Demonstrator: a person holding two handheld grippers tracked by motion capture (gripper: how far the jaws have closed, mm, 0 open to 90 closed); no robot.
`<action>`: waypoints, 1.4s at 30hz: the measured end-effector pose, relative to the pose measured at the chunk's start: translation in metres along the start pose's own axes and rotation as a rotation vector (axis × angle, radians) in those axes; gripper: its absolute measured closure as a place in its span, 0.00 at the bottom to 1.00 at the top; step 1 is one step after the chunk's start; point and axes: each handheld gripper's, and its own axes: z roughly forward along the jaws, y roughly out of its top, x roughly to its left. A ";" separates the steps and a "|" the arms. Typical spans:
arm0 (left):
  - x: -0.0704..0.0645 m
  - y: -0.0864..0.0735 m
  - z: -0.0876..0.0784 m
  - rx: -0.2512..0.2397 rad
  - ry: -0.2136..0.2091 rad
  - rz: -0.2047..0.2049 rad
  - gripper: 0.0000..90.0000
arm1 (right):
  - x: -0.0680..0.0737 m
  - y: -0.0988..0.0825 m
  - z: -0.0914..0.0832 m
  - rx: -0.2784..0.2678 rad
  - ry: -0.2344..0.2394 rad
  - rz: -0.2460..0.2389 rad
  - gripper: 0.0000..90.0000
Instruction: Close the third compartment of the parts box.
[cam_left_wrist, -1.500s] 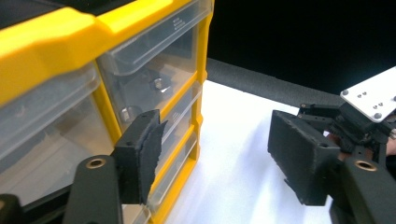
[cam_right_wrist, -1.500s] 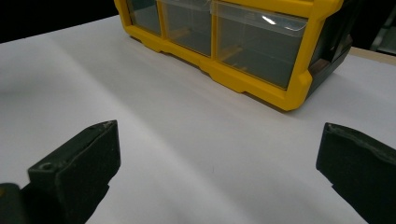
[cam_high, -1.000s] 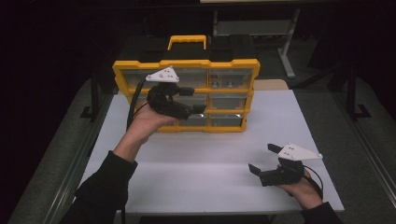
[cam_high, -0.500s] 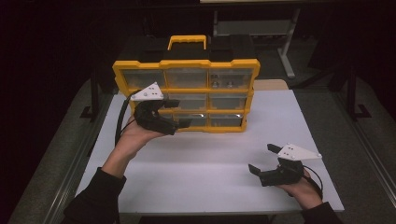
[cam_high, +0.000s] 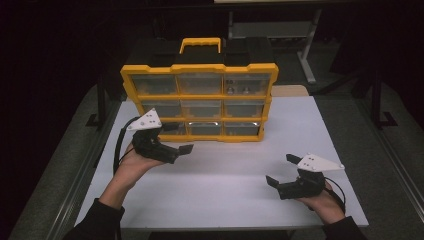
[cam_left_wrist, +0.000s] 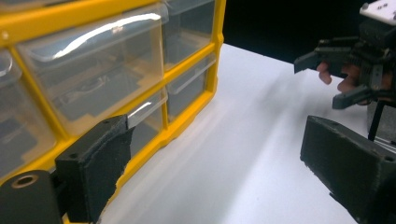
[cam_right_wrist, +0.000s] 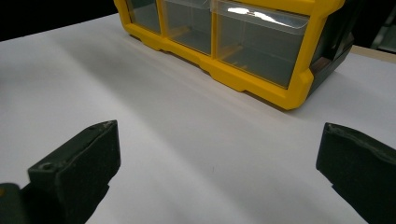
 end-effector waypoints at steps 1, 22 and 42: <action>-0.001 -0.003 -0.001 0.000 0.007 -0.005 0.09 | 0.000 0.000 0.000 0.001 0.000 -0.002 0.00; -0.001 -0.076 -0.022 -0.012 0.034 -0.072 0.02 | 0.000 -0.001 0.002 0.008 -0.001 -0.004 0.00; 0.000 -0.120 -0.046 -0.067 0.108 -0.113 0.02 | -0.005 -0.001 0.007 0.016 -0.007 -0.010 0.00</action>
